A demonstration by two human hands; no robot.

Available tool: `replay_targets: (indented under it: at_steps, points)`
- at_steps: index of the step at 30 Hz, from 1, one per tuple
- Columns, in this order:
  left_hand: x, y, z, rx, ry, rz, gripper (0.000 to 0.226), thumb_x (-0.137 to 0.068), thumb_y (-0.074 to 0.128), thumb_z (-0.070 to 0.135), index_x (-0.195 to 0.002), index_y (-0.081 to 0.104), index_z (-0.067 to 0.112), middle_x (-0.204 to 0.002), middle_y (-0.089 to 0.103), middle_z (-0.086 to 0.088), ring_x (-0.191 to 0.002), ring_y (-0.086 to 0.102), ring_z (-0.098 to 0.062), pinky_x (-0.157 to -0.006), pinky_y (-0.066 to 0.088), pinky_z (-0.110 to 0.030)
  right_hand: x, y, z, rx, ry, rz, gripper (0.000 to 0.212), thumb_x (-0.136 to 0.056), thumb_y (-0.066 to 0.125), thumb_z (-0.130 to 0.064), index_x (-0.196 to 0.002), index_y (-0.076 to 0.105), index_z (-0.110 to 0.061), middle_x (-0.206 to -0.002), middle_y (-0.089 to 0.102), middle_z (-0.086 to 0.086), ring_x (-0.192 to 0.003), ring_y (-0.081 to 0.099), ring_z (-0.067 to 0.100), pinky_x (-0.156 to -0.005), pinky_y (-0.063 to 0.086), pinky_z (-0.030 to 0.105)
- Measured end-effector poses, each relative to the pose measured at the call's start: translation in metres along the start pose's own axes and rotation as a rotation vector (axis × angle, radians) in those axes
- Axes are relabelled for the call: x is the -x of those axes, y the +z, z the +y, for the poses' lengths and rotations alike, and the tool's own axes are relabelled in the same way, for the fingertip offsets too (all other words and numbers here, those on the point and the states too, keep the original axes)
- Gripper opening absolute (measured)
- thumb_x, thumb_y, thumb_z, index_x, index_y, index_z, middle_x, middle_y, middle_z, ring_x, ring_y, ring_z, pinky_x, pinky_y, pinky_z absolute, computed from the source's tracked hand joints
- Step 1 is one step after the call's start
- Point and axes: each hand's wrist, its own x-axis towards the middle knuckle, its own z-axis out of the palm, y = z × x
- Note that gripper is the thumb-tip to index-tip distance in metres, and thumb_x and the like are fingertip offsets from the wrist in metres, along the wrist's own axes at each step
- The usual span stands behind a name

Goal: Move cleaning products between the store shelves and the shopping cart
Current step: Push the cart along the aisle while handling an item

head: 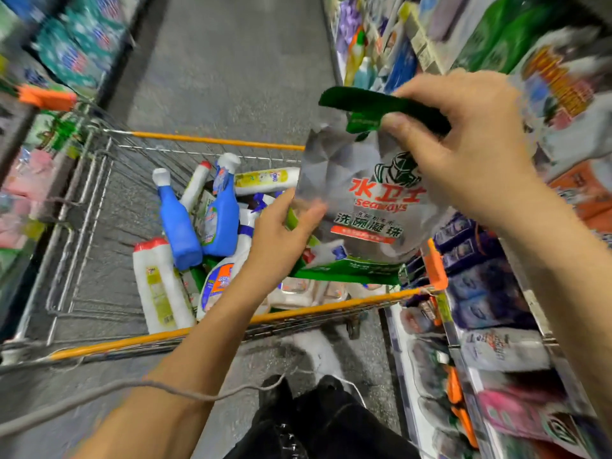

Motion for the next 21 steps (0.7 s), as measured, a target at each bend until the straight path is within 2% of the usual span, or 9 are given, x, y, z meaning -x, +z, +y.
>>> replay_targets:
  at_steps: [2,3,6,8,10,12,14,18,21]
  points:
    - [0.004,-0.003,0.005,-0.008,-0.003,0.104,0.021,-0.092,0.062,0.023,-0.075,0.053,0.032,-0.061,0.060,0.014,-0.058,0.055,-0.003,-0.064,0.053,-0.038,0.002,-0.003,-0.001,-0.019,0.014,0.089,0.020,-0.092,0.059,-0.027,-0.105,0.067,-0.014,-0.092,0.057,-0.011,-0.090,0.056,0.015,-0.089,0.044,0.048]
    - [0.006,-0.006,0.006,-0.022,-0.011,0.146,0.019,-0.091,0.062,0.028,-0.075,0.053,0.031,-0.062,0.060,0.013,-0.058,0.055,-0.006,-0.065,0.051,-0.039,0.007,-0.006,0.001,-0.014,0.040,0.158,0.028,-0.092,0.060,-0.027,-0.114,0.063,-0.012,-0.104,0.055,-0.009,-0.102,0.054,0.014,-0.095,0.043,0.048]
    - [0.008,-0.019,0.006,0.103,-0.136,0.259,0.019,-0.085,0.058,0.043,-0.074,0.061,0.028,-0.069,0.066,0.001,-0.065,0.058,-0.012,-0.071,0.048,-0.037,0.051,-0.006,0.013,-0.173,0.302,0.325,0.052,-0.089,0.064,-0.032,-0.131,0.048,-0.005,-0.124,0.046,0.000,-0.119,0.044,0.013,-0.105,0.038,0.030]
    - [0.007,-0.029,0.011,0.285,-0.241,0.299,0.020,-0.087,0.063,0.040,-0.073,0.066,0.026,-0.062,0.063,0.006,-0.063,0.055,-0.015,-0.070,0.046,-0.039,0.085,0.009,0.009,-0.492,0.599,0.185,0.059,-0.084,0.061,-0.053,-0.132,0.049,-0.022,-0.131,0.052,-0.005,-0.122,0.048,0.004,-0.109,0.038,0.029]
    - [0.005,-0.037,0.021,0.349,-0.277,0.280,0.022,-0.091,0.062,0.033,-0.073,0.061,0.021,-0.053,0.056,0.010,-0.056,0.050,-0.014,-0.064,0.042,-0.035,0.111,0.031,-0.001,-0.785,0.785,-0.025,0.055,-0.074,0.060,-0.073,-0.121,0.053,-0.045,-0.136,0.054,-0.010,-0.122,0.051,-0.002,-0.109,0.040,0.033]
    - [0.006,-0.038,0.034,0.349,-0.250,0.209,0.020,-0.092,0.059,0.029,-0.076,0.060,0.016,-0.051,0.054,0.011,-0.053,0.048,-0.010,-0.059,0.039,-0.029,0.122,0.043,-0.013,-0.919,0.860,-0.068,0.062,-0.072,0.060,-0.075,-0.123,0.057,-0.041,-0.141,0.053,-0.006,-0.122,0.053,-0.001,-0.109,0.039,0.036]
    - [0.010,-0.035,0.043,0.344,-0.232,0.148,0.016,-0.094,0.057,0.025,-0.082,0.060,0.015,-0.053,0.058,0.016,-0.059,0.050,-0.006,-0.064,0.041,-0.027,0.124,0.047,-0.022,-0.957,0.861,0.018,0.078,-0.067,0.063,-0.079,-0.130,0.057,-0.035,-0.136,0.059,-0.003,-0.125,0.055,0.012,-0.110,0.039,0.047]
    - [0.013,-0.032,0.048,0.375,-0.266,0.089,0.012,-0.090,0.063,0.033,-0.088,0.064,0.021,-0.076,0.065,0.004,-0.076,0.057,-0.015,-0.075,0.045,-0.034,0.117,0.037,-0.036,-1.005,0.847,0.146,0.047,-0.076,0.064,-0.067,-0.112,0.068,-0.037,-0.117,0.070,0.001,-0.113,0.064,0.026,-0.102,0.044,0.057]
    - [0.013,-0.032,0.048,0.397,-0.278,-0.044,0.029,-0.084,0.062,0.043,-0.107,0.064,0.024,-0.098,0.072,0.002,-0.095,0.065,-0.017,-0.085,0.049,-0.033,0.119,0.032,-0.038,-1.078,0.917,0.214,0.021,-0.085,0.061,-0.044,-0.097,0.069,-0.029,-0.106,0.074,0.006,-0.097,0.070,0.026,-0.088,0.054,0.046]
